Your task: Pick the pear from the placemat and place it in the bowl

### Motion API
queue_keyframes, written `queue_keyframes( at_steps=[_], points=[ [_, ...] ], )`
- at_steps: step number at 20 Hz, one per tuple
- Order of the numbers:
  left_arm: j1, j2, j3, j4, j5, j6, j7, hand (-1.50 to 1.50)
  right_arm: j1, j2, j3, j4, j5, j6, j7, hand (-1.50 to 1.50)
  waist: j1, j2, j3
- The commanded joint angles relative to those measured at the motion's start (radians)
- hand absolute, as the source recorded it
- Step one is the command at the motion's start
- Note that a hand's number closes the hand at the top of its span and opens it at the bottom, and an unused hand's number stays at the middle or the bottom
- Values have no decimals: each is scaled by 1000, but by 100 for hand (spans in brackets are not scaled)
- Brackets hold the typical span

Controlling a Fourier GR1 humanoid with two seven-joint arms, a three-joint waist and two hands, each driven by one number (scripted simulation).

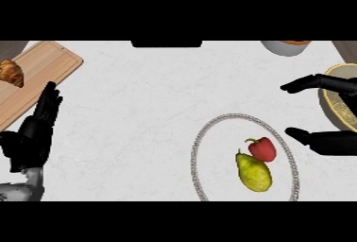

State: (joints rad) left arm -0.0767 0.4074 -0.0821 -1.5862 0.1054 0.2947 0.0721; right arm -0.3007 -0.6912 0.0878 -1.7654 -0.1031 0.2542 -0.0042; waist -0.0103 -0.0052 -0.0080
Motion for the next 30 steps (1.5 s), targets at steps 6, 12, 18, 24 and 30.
queue_keyframes(
  at_steps=[6,12,18,24,30],
  points=[
    [-23,16,69,79,56,-84,-27,0,514,-97,-64,-130,230,18,-403,-150,-22,2,9],
    [-52,-29,77,67,4,-98,26,0,461,-71,-222,-178,171,140,-246,-150,3,5,8],
    [-73,-23,107,129,19,-160,-26,0,194,-89,-153,-217,116,217,27,-150,19,8,7],
    [-119,-12,106,92,18,-156,51,0,9,-188,-23,-206,124,357,212,-150,37,11,6],
    [-107,-47,87,91,-8,-141,38,0,-163,-125,187,-116,181,474,373,-150,48,12,6]
  ],
)
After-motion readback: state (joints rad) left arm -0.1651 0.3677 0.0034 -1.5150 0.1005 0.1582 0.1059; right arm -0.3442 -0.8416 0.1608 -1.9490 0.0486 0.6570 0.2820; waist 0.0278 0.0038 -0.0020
